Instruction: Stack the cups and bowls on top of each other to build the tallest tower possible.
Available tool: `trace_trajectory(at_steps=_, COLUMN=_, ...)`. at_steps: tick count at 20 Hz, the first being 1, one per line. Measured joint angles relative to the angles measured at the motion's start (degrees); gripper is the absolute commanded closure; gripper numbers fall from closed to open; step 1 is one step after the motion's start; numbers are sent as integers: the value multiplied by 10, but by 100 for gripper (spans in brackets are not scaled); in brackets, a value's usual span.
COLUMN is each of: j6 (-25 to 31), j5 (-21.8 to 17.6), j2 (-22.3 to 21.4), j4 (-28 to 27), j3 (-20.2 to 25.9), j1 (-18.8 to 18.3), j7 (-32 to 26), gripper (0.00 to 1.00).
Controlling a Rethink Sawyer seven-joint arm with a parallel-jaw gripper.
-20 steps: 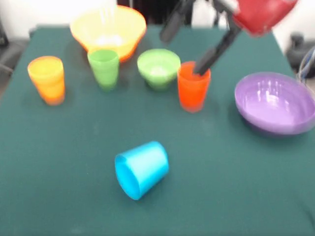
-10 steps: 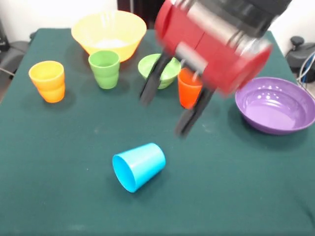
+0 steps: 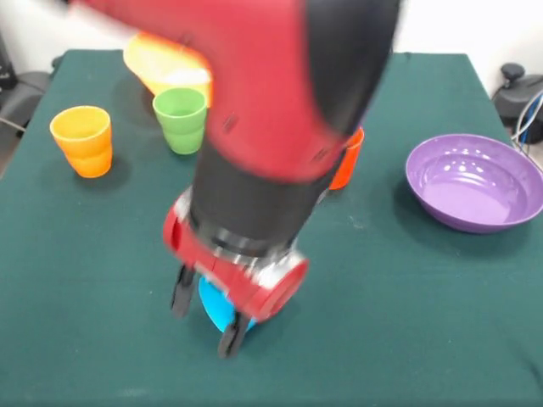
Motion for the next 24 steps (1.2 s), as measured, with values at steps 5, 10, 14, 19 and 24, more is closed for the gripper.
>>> trace_trajectory(at_steps=5, j6=-63, j5=2, j2=43, j4=8, j3=36, j1=-18, j7=-81, gripper=0)
trace_trajectory(at_steps=10, j6=-125, j5=-20, j2=21, j4=90, j3=61, j1=-9, j7=-131, gripper=0)
trace_trajectory(at_steps=14, j6=-195, j5=-56, j2=-31, j4=203, j3=78, j1=8, j7=-153, gripper=0)
trace_trajectory(at_steps=19, j6=-304, j5=-95, j2=-105, j4=341, j3=118, j1=13, j7=-164, gripper=0)
trace_trajectory(at_steps=24, j6=-353, j5=-128, j2=-139, j4=386, j3=162, j1=-2, j7=-166, gripper=0)
